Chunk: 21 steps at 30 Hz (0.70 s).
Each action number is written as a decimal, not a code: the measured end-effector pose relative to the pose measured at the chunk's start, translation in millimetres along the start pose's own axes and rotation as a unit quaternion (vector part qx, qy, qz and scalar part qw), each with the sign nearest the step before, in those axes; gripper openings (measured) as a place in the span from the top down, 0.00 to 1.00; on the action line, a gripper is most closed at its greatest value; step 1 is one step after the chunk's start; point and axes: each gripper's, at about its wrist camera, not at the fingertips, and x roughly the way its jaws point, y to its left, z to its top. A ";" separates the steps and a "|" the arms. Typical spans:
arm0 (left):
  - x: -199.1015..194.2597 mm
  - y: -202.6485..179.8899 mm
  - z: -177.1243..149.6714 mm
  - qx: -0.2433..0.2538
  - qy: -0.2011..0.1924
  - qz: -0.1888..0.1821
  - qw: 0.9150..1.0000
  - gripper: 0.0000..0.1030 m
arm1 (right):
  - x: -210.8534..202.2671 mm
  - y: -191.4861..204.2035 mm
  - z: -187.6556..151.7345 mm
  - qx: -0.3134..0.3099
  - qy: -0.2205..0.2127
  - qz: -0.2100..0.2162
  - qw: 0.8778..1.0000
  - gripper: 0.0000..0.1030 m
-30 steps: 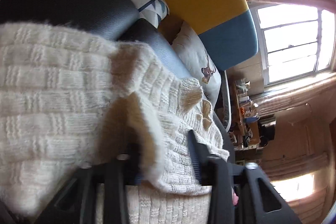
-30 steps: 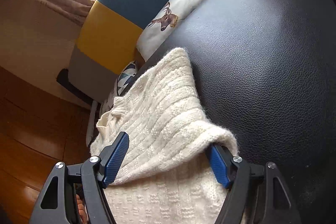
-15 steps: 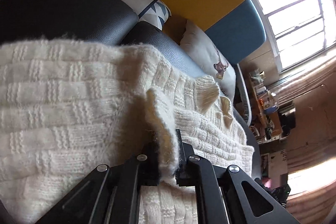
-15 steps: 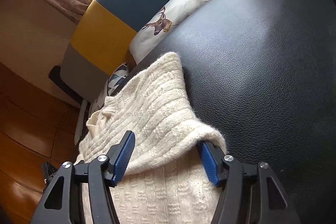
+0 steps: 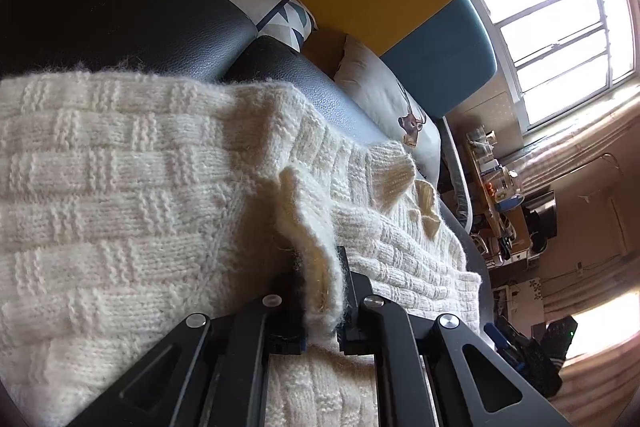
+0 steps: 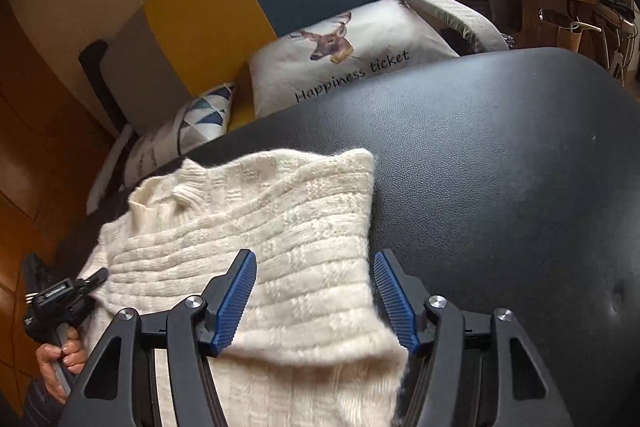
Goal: Fold clothes
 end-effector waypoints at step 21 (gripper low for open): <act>-5.7 -31.3 -2.3 0.080 -0.024 0.020 0.996 0.89 | -9.3 2.3 14.9 -0.073 -0.062 -0.055 0.994 0.73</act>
